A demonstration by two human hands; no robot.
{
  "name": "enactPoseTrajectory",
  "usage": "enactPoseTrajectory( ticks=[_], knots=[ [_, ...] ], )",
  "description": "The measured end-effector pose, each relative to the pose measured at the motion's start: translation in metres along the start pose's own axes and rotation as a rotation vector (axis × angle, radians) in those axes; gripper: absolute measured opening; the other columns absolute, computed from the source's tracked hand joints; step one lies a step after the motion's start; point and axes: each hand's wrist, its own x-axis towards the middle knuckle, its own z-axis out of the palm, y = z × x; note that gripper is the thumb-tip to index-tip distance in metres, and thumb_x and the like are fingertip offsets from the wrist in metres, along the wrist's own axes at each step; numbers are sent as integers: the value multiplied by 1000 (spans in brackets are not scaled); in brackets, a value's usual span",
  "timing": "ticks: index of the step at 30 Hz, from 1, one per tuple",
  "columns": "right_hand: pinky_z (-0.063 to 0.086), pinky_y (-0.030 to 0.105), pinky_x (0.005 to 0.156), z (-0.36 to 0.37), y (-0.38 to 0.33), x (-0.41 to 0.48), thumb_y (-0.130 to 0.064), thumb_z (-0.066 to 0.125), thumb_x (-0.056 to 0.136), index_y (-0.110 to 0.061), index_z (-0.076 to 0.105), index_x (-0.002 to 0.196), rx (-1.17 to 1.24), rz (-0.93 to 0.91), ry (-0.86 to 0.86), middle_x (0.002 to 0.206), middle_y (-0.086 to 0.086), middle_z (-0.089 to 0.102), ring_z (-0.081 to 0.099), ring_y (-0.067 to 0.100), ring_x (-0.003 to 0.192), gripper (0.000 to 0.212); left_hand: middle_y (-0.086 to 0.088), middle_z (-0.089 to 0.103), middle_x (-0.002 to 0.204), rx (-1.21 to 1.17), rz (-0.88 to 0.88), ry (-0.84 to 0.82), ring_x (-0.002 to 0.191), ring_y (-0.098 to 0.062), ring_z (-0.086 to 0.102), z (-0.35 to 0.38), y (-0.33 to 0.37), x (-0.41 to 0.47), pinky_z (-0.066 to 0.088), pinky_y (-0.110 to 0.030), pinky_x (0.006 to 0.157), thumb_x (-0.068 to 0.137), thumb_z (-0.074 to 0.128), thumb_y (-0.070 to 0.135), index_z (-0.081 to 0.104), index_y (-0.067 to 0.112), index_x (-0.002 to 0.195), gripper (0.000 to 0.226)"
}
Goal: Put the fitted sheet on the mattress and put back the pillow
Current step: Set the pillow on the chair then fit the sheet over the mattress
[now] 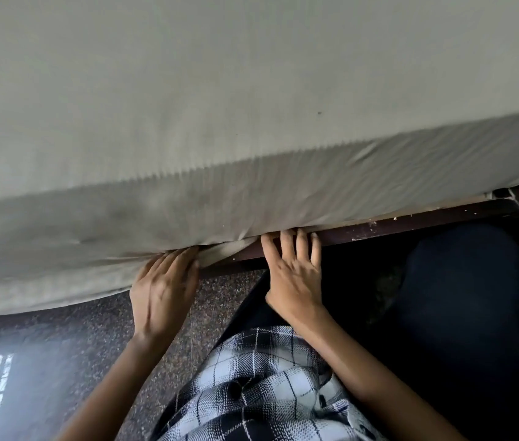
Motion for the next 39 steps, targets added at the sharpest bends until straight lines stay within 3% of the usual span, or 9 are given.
enactPoseTrajectory(
  ticks=[6,11,16,19,22,25,28,32,39],
  knots=[
    [34,51,99,-2,-1,4,-13,80,40,-22,64,111,26,39,5,110,11,60,57,37,105,73,-7,68,109,-97,-60,-39,99,-26,64,-1,1,-8,46,-32,87,87,46,12,66,7,113,33],
    [24,41,113,-31,8,6,-27,54,85,-13,41,139,117,-137,-102,142,7,42,32,27,135,57,-6,63,119,-30,-91,-173,112,-27,56,2,6,-6,37,-39,104,94,37,30,58,11,124,42],
    [47,36,89,-28,-21,5,-16,47,74,-2,66,102,219,-233,12,102,9,66,61,28,97,36,-7,59,126,135,-43,-271,118,-25,51,6,-1,-10,28,-39,108,94,33,43,49,13,133,53],
    [51,36,85,-20,-28,12,-24,36,65,0,69,98,247,-243,56,95,9,69,64,28,91,52,-5,58,125,165,27,-303,114,-22,50,4,-9,-7,30,-38,102,93,33,46,45,15,134,53],
    [28,45,113,-11,-31,8,-33,46,60,-3,54,128,198,-250,-47,127,13,58,49,30,123,75,0,61,124,156,40,-312,111,-18,51,-3,-16,-2,31,-37,94,92,34,46,48,19,133,51],
    [2,51,117,-16,-46,9,-39,58,65,-16,35,143,155,-213,-102,144,19,39,28,34,137,84,3,68,115,111,41,-291,104,-14,53,-12,-16,7,30,-34,82,91,36,44,59,21,126,48],
    [-13,61,109,-12,-71,12,-30,59,74,-24,37,139,130,-122,-135,138,27,34,19,45,135,69,1,70,111,64,19,-249,103,-16,61,-18,-6,11,31,-33,80,90,37,42,66,19,117,46],
    [0,63,110,1,-77,10,-25,57,71,-27,56,120,138,-87,-114,112,22,55,43,48,118,49,-5,71,107,-61,-71,-91,99,-21,66,-31,14,9,39,-26,82,88,41,28,70,10,109,41],
    [9,30,117,-38,4,14,-20,54,88,-16,33,146,449,-389,-328,153,3,32,23,19,142,62,-3,63,124,-91,-79,-267,115,-23,56,-18,10,0,34,-32,91,93,34,39,58,13,126,48]
  ],
)
